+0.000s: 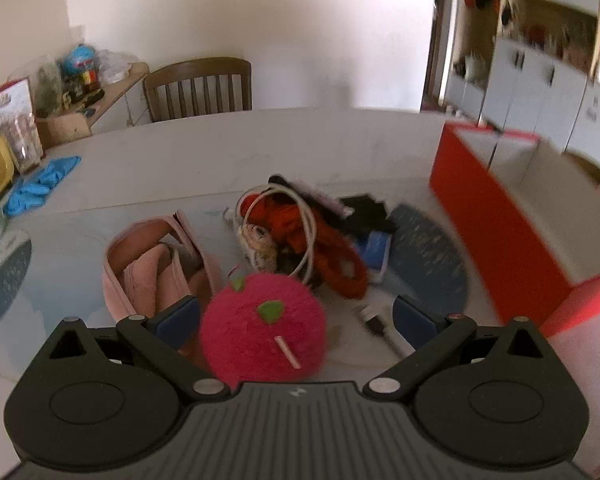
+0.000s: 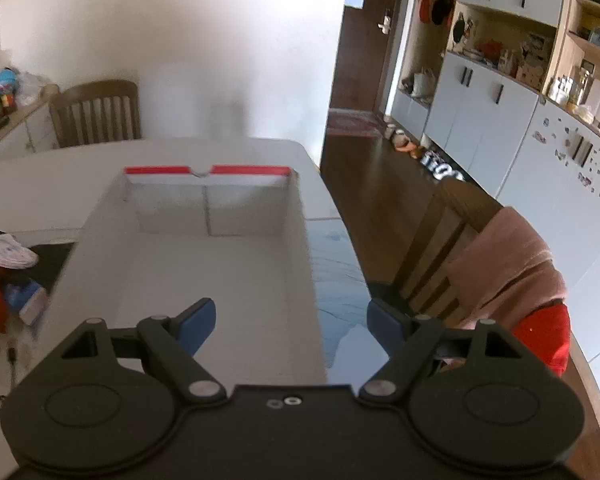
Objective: Organize objects
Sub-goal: 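Reach the left gripper toward the pink fuzzy strawberry plush and grasp it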
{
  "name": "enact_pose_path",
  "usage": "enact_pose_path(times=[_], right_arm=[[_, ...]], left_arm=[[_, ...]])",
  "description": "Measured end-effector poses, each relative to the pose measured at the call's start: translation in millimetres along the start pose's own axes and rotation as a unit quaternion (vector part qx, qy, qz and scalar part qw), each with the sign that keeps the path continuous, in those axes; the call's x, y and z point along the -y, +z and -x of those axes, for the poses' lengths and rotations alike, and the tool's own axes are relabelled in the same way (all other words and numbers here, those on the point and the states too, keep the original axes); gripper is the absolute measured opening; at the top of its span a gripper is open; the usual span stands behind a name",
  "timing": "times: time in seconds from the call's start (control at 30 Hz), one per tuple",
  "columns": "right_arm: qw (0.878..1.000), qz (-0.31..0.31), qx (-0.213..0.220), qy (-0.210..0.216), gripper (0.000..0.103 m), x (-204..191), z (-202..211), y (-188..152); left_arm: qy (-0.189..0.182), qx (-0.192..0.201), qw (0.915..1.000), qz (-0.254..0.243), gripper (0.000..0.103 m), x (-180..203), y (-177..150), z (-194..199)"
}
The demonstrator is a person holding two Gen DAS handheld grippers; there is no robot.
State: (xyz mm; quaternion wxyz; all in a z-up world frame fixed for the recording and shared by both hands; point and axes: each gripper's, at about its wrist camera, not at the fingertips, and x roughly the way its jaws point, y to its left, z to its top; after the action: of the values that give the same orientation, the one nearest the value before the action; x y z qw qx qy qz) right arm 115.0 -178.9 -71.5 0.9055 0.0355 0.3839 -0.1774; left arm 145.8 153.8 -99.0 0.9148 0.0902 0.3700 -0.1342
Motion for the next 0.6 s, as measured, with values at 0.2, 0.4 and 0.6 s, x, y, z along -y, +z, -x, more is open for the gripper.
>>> enact_pose_path(times=[0.2,0.4,0.6], right_arm=[[0.999,-0.005,-0.036,-0.005,0.082,13,-28,1],[0.998,-0.008,-0.064,-0.003,0.082,21,-50,7],[0.996,-0.01,-0.087,0.007,0.079,24,-67,8]], left_arm=[[0.013,-0.027,0.9993,-0.021,0.103,-9,-3,-32],[0.013,-0.067,0.9973,-0.029,0.103,-9,-5,-58],[0.02,-0.087,0.9957,-0.024,0.103,-9,-9,-73]])
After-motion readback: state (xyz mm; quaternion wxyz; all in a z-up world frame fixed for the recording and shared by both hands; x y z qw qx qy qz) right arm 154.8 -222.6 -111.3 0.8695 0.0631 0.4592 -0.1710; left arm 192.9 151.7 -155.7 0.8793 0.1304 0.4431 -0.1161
